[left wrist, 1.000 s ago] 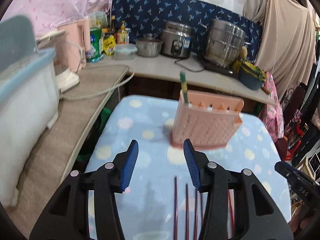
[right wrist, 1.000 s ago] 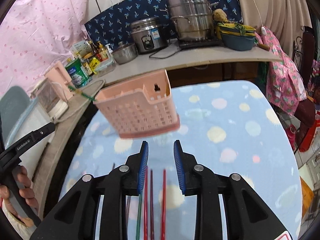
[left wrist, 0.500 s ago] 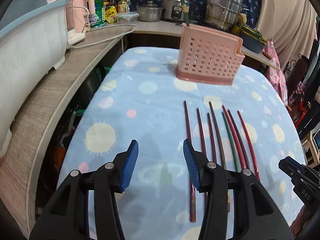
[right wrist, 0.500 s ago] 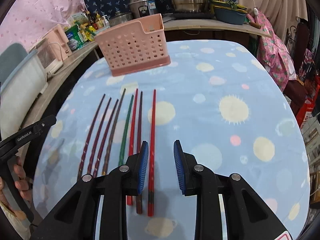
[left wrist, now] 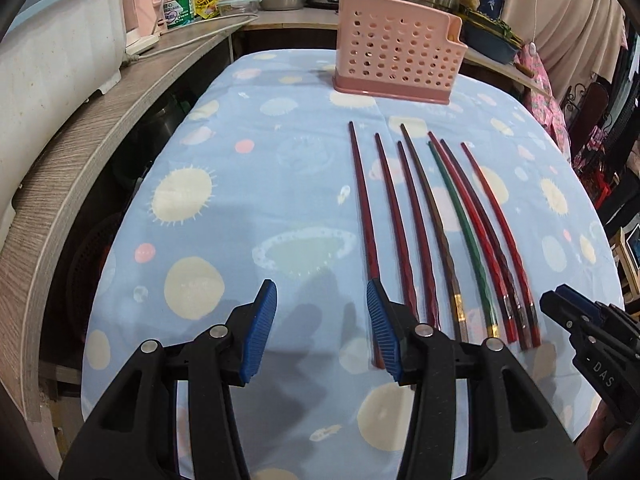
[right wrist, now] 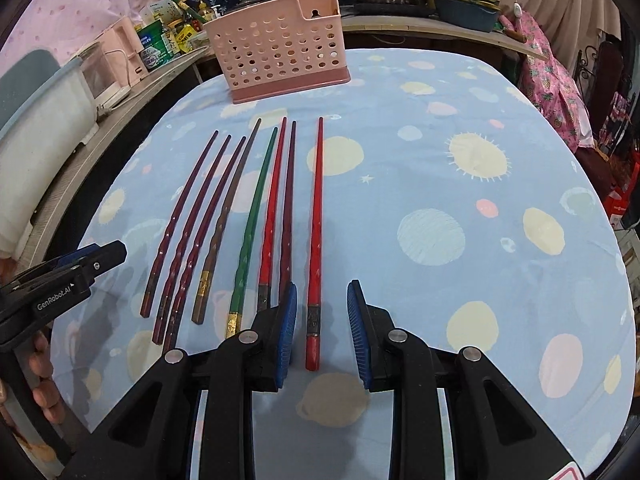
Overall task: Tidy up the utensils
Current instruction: 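Grasp a red chopstick with the right gripper while the left gripper grasps a dark-red chopstick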
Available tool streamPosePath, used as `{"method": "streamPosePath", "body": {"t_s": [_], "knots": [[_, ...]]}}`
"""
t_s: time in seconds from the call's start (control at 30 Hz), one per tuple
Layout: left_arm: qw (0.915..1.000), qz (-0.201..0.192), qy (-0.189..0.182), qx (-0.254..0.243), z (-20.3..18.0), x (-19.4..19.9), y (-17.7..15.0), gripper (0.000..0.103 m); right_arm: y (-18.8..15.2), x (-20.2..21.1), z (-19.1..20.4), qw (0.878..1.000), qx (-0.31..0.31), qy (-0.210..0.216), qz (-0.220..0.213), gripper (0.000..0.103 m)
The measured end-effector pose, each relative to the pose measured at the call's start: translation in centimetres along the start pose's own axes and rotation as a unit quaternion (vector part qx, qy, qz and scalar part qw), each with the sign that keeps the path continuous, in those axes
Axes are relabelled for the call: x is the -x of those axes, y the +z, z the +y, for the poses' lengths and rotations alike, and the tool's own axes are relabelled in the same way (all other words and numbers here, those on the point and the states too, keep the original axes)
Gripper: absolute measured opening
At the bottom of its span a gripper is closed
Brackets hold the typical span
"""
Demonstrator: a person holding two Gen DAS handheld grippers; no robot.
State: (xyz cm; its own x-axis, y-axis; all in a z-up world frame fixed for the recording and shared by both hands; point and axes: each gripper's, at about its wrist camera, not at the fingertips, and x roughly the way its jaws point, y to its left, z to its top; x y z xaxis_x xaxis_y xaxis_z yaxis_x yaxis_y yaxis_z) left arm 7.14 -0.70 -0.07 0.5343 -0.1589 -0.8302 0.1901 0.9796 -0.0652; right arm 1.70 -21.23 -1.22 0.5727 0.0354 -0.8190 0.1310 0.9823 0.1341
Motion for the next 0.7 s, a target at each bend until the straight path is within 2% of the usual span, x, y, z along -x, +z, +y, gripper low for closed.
{"method": "streamPosePath", "body": {"t_s": [0.2, 0.37, 0.7], "knots": [[1.0000, 0.009, -0.004, -0.002, -0.2, -0.2, -0.7, 0.045, -0.4, -0.5, 0.3, 1.000, 0.004, 0.001, 0.007, 0.021], [0.9999, 0.011, -0.007, -0.006, -0.4, -0.2, -1.0, 0.045, -0.7, -1.0, 0.3, 1.000, 0.003, -0.001, 0.013, 0.013], [0.9996, 0.023, -0.013, -0.012, -1.1, -0.9, -1.5, 0.045, -1.2, -1.3, 0.0, 1.000, 0.002, -0.001, 0.016, 0.007]]}}
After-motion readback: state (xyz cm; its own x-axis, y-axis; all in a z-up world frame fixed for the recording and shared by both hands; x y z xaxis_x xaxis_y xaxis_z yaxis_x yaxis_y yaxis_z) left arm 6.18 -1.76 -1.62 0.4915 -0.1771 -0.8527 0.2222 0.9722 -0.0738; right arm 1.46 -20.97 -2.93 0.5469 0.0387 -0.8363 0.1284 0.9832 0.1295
